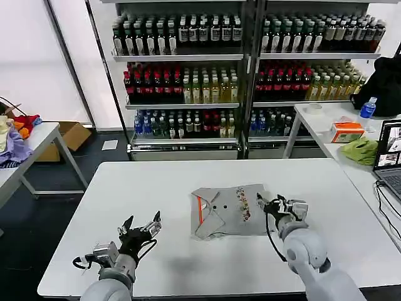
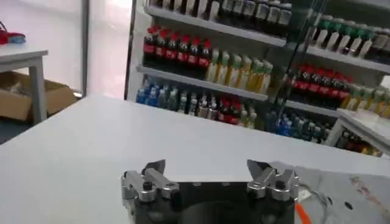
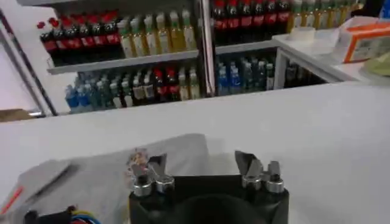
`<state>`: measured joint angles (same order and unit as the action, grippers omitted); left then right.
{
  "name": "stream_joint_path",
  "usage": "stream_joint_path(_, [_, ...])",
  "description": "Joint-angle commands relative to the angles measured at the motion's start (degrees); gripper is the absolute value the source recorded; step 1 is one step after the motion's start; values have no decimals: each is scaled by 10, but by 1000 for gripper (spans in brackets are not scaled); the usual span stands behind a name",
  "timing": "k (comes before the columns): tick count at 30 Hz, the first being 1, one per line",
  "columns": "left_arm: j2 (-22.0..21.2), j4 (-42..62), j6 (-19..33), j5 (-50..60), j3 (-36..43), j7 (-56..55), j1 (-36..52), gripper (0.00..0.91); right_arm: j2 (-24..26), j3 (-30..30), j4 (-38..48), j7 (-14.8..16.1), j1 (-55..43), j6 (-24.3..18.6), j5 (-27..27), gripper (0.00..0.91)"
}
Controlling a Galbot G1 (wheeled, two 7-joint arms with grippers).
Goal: Fold and organize the clothes.
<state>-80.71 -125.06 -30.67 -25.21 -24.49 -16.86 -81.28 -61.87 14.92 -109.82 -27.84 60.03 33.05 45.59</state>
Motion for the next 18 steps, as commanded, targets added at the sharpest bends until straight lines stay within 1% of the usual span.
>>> stream_joint_path(1, [-2,2,0,0,3,1,0,907,1,3,-89,-7,103,2,84,907])
stream_joint_path(4, [-4,3,0,3,8,2,0,907,4,8,-87,-5,97,2,113,907])
stream_joint_path(6, [-5,4,-1,4,9,3,0,907,6,8,-83,-5,92,2,123,907])
stream_joint_path(12, [-3,3,-1,3,3,5,-2,907,4,3,-58,-6,91,2,122,907])
stream_joint_path(18, [-2,3,-1,2,2,5,-2,907,-2,5,-43,-14,90,2,122,907])
